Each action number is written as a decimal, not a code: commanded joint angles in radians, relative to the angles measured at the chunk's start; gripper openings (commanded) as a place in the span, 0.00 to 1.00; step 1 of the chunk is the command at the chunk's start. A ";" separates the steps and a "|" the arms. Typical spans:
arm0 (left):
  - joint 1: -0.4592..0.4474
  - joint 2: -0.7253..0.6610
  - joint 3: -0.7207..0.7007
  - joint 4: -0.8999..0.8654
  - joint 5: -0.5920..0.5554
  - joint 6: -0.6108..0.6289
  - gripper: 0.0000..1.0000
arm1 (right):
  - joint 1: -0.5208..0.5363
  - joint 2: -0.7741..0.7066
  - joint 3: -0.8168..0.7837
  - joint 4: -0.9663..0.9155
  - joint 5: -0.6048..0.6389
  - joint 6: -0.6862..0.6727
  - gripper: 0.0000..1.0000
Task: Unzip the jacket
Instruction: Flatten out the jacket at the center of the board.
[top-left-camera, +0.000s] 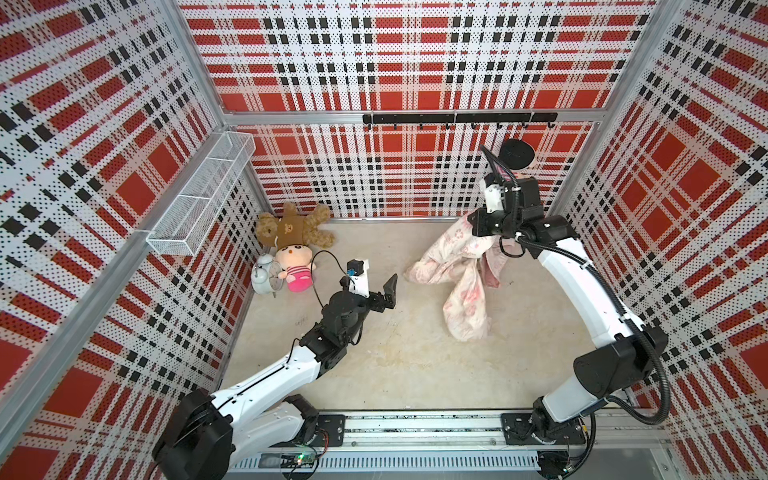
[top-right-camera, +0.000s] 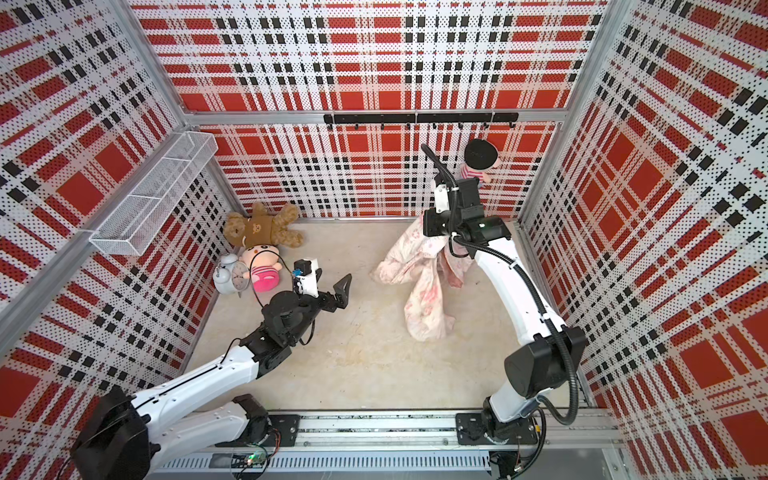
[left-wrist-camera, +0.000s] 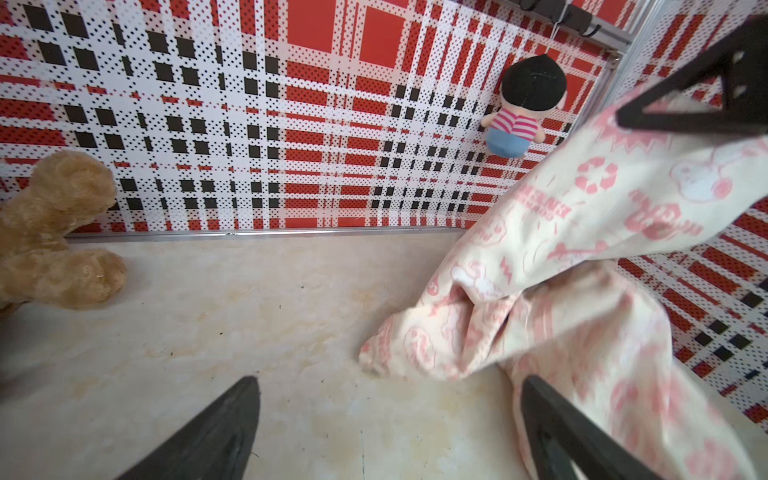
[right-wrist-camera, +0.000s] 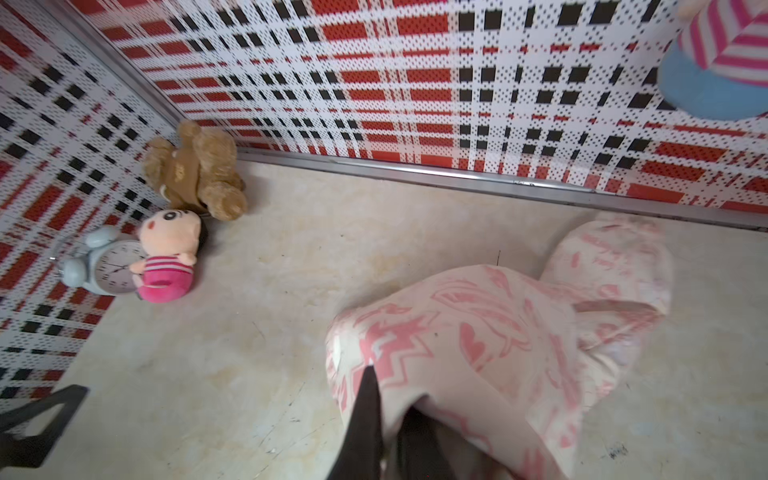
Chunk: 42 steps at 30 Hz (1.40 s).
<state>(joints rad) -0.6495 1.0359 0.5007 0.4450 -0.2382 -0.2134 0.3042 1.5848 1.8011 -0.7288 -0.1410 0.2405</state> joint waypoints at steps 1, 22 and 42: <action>-0.005 -0.051 -0.039 0.064 0.053 0.001 0.98 | -0.014 -0.081 0.104 -0.045 -0.031 0.028 0.00; -0.129 -0.010 -0.063 0.028 0.067 -0.080 0.99 | -0.142 0.171 0.134 -0.179 0.180 -0.035 0.00; -0.177 0.017 -0.088 0.126 -0.151 -0.261 1.00 | 0.044 -0.332 -0.668 0.305 -0.002 -0.506 1.00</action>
<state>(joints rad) -0.8597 1.1599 0.4488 0.5110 -0.2871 -0.4145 0.2985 1.2827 1.2385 -0.5644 -0.0830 -0.0666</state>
